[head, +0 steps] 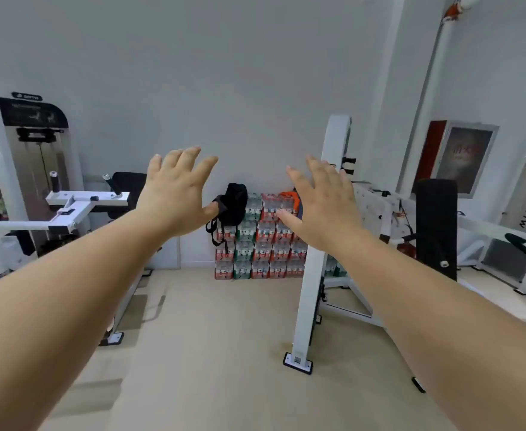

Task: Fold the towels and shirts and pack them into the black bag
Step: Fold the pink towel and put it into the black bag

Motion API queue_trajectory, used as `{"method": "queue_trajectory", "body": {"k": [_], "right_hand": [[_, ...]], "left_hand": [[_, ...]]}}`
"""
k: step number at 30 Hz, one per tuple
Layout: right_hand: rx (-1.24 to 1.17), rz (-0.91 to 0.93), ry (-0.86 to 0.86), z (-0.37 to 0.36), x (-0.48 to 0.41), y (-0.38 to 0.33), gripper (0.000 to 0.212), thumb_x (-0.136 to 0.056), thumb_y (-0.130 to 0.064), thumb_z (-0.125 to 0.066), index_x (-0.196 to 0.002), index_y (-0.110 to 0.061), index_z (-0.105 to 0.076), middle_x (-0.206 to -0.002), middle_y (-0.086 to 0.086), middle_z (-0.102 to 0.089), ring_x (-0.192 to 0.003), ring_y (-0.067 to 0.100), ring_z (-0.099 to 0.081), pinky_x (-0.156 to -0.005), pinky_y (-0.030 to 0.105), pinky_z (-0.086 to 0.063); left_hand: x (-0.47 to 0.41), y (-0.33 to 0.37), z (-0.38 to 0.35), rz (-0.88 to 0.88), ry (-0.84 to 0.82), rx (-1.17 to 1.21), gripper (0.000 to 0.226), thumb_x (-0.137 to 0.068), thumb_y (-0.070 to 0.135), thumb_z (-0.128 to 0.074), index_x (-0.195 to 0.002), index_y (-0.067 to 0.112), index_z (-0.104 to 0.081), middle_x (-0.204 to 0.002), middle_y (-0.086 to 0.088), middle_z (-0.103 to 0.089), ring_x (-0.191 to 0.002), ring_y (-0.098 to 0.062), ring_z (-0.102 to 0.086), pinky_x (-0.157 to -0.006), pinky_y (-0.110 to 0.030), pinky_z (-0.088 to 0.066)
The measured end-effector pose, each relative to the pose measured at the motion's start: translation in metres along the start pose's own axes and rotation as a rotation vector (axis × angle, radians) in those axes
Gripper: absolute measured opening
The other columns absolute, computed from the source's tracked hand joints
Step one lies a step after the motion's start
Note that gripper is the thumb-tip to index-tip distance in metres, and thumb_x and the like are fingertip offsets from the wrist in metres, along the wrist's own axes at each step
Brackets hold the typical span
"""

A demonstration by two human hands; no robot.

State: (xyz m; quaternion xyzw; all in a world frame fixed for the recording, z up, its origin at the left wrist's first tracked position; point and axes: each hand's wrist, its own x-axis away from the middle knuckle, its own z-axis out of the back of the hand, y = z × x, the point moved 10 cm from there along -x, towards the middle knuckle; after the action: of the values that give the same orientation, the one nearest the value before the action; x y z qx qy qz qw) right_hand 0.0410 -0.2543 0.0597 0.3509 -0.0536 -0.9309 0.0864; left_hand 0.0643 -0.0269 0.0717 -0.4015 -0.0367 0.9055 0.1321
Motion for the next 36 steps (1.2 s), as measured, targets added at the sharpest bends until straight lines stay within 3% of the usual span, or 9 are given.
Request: {"method": "queue_trajectory", "body": {"k": [8, 17, 24, 36], "right_hand": [[0.021, -0.079, -0.097, -0.125, -0.124, -0.022, 0.081, -0.091, -0.072, -0.04, -0.157, -0.034, -0.012, -0.166, 0.009, -0.007, -0.152, 0.033, -0.007, -0.122, 0.057, -0.009], [0.047, -0.148, -0.151, -0.272, -0.228, 0.001, 0.081, -0.088, -0.074, -0.039, -0.155, -0.035, -0.014, -0.165, 0.008, -0.012, -0.151, 0.033, -0.013, -0.121, 0.057, -0.015], [0.011, -0.189, -0.176, -0.406, -0.302, 0.065, 0.082, -0.087, -0.075, -0.035, -0.156, -0.034, -0.015, -0.165, 0.006, -0.015, -0.151, 0.031, -0.015, -0.119, 0.058, -0.02], [-0.065, -0.247, -0.32, -0.635, -0.455, 0.2, 0.078, -0.089, -0.07, -0.046, -0.154, -0.033, -0.025, -0.166, 0.004, -0.012, -0.151, 0.032, -0.016, -0.119, 0.057, -0.022]], "left_hand": [[-0.079, -0.062, -0.139, -0.081, -0.081, 0.044, 0.085, -0.081, 0.059, -0.059, -0.152, 0.027, -0.025, -0.159, -0.011, -0.027, -0.142, -0.035, -0.029, -0.117, -0.058, -0.022], [-0.18, -0.115, -0.301, -0.098, -0.154, 0.107, 0.083, -0.081, 0.061, -0.055, -0.151, 0.029, -0.025, -0.157, -0.01, -0.031, -0.141, -0.034, -0.032, -0.116, -0.056, -0.026], [-0.272, -0.094, -0.439, -0.134, -0.207, 0.112, 0.083, -0.081, 0.061, -0.056, -0.152, 0.029, -0.025, -0.157, -0.006, -0.031, -0.14, -0.032, -0.031, -0.116, -0.053, -0.025], [-0.441, -0.04, -0.688, -0.1, -0.344, 0.182, 0.079, -0.082, 0.06, -0.056, -0.15, 0.03, -0.029, -0.154, -0.003, -0.035, -0.138, -0.029, -0.034, -0.113, -0.05, -0.03]]}}
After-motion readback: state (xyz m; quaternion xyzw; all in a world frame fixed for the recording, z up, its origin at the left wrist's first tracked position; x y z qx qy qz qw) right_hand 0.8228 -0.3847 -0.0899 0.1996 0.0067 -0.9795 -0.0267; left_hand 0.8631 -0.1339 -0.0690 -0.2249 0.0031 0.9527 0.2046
